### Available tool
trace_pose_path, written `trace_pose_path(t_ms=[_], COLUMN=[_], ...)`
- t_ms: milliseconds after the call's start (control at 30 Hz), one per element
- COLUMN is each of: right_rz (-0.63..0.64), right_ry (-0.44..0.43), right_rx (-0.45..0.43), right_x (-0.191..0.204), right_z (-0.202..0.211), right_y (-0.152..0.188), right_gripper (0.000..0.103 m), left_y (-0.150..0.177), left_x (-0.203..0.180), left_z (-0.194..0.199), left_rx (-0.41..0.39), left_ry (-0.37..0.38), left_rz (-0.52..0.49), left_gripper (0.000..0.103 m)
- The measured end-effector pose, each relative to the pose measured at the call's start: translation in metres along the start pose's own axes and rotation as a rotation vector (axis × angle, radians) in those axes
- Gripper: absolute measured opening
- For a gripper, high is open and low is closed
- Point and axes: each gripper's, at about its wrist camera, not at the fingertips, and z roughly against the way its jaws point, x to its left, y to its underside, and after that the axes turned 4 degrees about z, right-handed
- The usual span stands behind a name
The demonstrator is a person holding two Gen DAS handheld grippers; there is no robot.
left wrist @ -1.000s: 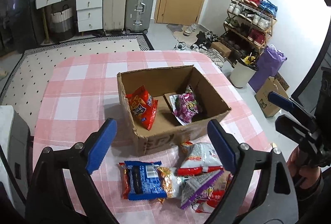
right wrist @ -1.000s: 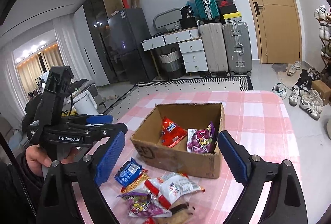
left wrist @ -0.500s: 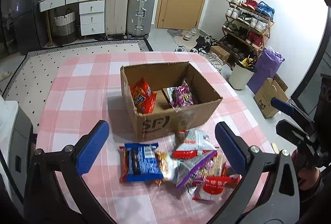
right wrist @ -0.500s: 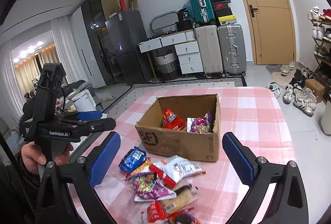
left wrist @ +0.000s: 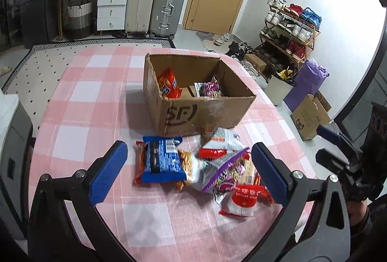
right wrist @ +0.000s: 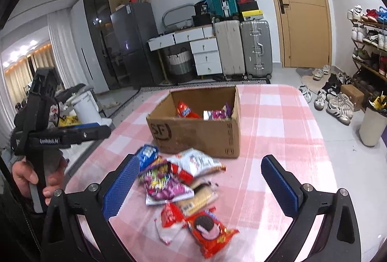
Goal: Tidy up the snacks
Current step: 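Withdraw both tools from the box back toward the snack pile, then grasp the red Oreo pack with the right tool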
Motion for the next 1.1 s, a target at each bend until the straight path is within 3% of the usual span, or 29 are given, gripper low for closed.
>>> trace_pose_path(t_ms=[633, 1100], right_rz=[-0.041, 0.059], right_ry=[0.047, 0.110], right_rx=[0.126, 0.260], right_x=[-0.007, -0.004], right_z=[-0.002, -0.041], right_y=[0.077, 0.110], right_gripper=[0.102, 0.102], left_y=[0.049, 0.070], left_x=[0.011, 0.019], left_z=[-0.005, -0.020], left_rx=[0.047, 0.094], left_ry=[0.030, 0.026], left_rz=[0.072, 0.082], left_gripper=[0.102, 0.102])
